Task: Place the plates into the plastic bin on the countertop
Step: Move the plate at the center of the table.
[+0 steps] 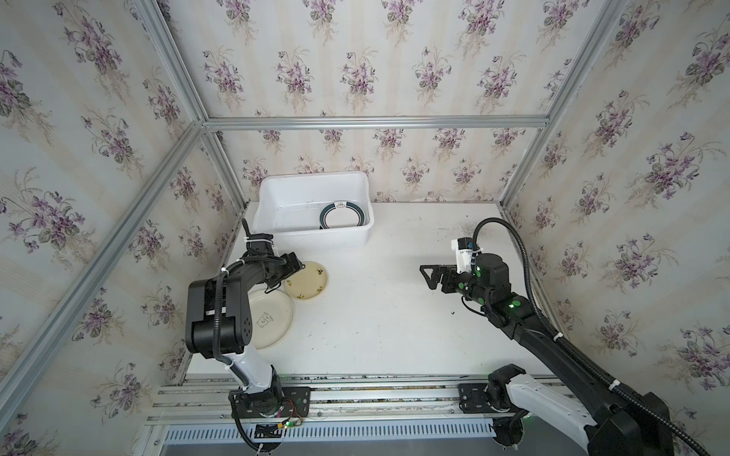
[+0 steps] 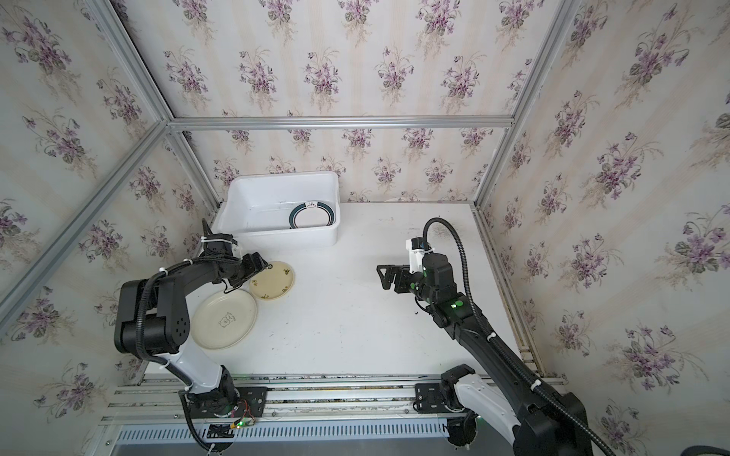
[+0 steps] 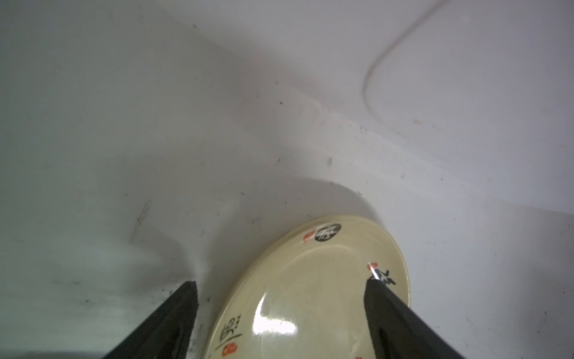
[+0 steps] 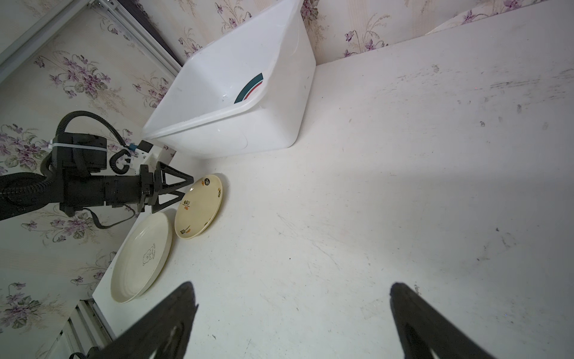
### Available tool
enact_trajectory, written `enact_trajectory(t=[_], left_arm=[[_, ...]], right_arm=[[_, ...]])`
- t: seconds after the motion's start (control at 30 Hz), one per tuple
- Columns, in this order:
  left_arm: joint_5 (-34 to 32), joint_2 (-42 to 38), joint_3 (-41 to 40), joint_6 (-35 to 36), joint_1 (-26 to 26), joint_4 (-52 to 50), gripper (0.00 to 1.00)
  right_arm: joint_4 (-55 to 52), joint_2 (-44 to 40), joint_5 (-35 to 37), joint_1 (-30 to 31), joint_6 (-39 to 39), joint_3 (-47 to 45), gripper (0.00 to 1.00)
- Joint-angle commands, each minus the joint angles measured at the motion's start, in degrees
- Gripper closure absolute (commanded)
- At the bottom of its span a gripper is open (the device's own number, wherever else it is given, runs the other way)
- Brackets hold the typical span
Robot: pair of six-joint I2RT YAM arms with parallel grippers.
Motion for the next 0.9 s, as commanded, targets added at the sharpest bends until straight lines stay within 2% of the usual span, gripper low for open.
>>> enact_trajectory(t=[0.0, 0.53, 0.63, 0.73, 0.87], left_arm=[[0.46, 0.54, 0.61, -0.52, -0.78, -1.07, 0.14], [2.18, 0.96, 0.16, -1.24, -8.37, -0.85, 0.29], [2.75, 0.01, -0.38, -1.55, -8.98, -0.76, 0.36], [2.61, -0.48, -0.59, -1.80, -10.25, -0.76, 0.49], [2.28, -0.36, -0.51, -2.30, -12.56, -0.67, 0.51]], right_arm=[[1.94, 0.18, 0.84, 0.10, -0.07, 1.08, 0.00], [0.33, -0.07, 3.12, 0.03, -0.25, 0.69, 0.00], [0.06, -0.14, 3.49, 0.02, 0.06, 0.60, 0.00], [0.06, -0.08, 3.83, -0.01, 0.32, 0.43, 0.00], [-0.14, -0.07, 4.21, -0.07, 0.80, 0.34, 0.00]])
